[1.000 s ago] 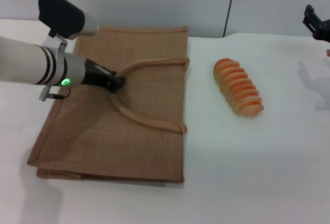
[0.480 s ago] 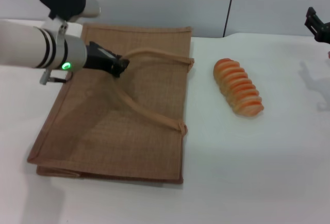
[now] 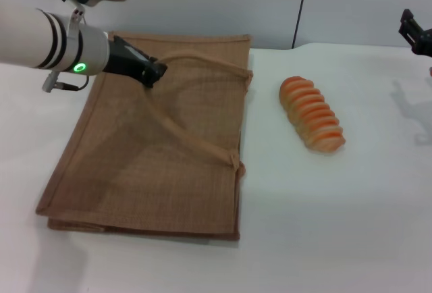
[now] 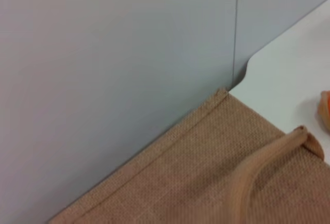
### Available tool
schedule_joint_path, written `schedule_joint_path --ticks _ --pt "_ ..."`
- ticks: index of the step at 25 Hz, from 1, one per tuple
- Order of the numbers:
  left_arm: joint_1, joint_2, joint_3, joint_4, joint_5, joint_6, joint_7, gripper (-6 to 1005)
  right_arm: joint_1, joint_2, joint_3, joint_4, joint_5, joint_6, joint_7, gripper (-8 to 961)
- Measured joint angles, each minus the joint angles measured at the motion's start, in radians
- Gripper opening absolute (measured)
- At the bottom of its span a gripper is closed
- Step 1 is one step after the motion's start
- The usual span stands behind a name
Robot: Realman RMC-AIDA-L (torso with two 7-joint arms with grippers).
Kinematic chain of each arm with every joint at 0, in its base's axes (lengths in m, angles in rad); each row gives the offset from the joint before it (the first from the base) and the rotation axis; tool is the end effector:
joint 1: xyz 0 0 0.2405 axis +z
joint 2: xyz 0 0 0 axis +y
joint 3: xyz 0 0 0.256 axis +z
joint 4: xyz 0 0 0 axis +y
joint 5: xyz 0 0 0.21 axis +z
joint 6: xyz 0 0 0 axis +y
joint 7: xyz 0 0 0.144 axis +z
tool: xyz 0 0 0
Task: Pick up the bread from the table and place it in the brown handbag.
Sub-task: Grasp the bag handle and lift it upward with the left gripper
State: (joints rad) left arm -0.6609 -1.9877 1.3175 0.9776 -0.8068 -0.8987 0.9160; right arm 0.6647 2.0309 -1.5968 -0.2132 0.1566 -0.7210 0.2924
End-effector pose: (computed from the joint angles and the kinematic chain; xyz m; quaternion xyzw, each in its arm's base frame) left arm -0.2093 0.4398 0.0178 -0.9091 -0.2461 0.0212 0.3356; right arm 0.2912 0.4308 0.0071 -0.7220 0.2724 0.2506 0.5845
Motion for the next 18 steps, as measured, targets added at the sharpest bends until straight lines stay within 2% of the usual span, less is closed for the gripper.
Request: schedule_joint_path --ticks 7,11,18 --pt "-0.005 -0.005 -0.002 0.003 0.016 -0.008 -0.020 126 0.000 0.000 0.000 0.000 0.000 0.000 -0.001 741" --pt "-0.011 0.001 -0.011 0.017 0.017 -0.018 -0.057 126 -0.001 0.000 -0.002 0.000 0.000 0.000 -0.001 740" --pt "-0.006 0.005 -0.094 0.174 0.066 -0.144 -0.090 126 -0.001 0.003 -0.018 0.000 -0.009 0.002 -0.001 741"
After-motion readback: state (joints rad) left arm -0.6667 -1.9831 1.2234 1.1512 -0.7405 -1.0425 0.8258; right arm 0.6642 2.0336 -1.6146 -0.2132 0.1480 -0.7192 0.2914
